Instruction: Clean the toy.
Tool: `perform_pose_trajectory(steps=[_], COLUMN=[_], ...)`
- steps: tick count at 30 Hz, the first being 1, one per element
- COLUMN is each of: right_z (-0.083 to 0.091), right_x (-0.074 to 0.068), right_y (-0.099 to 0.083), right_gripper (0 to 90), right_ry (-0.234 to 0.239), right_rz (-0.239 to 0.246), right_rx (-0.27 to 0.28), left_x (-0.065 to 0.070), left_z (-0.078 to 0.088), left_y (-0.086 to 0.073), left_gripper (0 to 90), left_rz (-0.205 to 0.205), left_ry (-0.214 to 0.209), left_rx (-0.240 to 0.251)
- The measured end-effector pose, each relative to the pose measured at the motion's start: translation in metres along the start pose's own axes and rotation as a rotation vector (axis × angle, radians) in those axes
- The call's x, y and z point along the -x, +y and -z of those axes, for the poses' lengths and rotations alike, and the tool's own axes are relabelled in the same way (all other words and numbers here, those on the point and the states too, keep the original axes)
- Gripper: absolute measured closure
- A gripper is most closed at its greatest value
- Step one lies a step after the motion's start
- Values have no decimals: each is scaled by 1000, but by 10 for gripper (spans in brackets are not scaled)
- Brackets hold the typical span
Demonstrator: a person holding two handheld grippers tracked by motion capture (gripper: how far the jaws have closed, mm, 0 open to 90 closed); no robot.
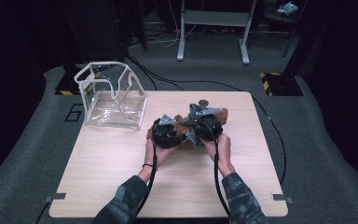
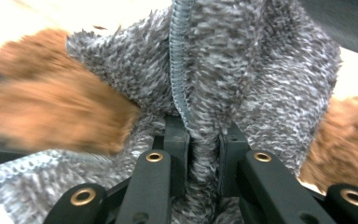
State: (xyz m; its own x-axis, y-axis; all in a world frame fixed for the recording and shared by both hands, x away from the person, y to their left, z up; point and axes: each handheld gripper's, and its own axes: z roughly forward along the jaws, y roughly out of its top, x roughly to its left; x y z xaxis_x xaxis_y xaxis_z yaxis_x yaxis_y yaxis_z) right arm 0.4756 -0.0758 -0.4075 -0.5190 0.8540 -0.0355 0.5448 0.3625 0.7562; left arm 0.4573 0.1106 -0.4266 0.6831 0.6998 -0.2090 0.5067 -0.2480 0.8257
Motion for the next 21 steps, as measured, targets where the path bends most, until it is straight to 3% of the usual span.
perform_pose_trajectory(steps=[3,5,7,10,12,14,16,17,18,19,21], right_z=[-3,0,3,7,14,21,29,29,30,23,11], right_x=[12,21,34,55,64,60,43,43,32,8,-3], right_y=[-2,-3,-5,-10,-11,-9,-3,-3,0,7,10], right_gripper=[782,782,783,781,780,779,778,778,777,777,777], right_ry=[-34,-97,-122,-205,-216,-200,-132,-132,-93,-24,-4], right_rz=[-16,-41,-62,-98,-126,-123,-85,-85,-57,-2,28], right_rx=[-20,-40,-41,-48,-35,-8,28,28,38,20,2], left_x=[-4,-7,-8,-10,-10,-10,-11,-11,-11,-10,-11], left_z=[2,3,3,4,4,2,1,1,0,-1,-1], left_y=[0,1,1,2,3,5,7,7,8,10,11], left_gripper=[725,726,725,723,718,713,709,708,708,708,709], left_rz=[-1,7,11,9,15,17,17,17,19,17,17], left_ry=[-5,-7,-12,-12,-14,-14,-14,-14,-12,-9,0], left_rx=[-5,-8,-11,-20,-25,-32,-42,-42,-42,-50,-59])
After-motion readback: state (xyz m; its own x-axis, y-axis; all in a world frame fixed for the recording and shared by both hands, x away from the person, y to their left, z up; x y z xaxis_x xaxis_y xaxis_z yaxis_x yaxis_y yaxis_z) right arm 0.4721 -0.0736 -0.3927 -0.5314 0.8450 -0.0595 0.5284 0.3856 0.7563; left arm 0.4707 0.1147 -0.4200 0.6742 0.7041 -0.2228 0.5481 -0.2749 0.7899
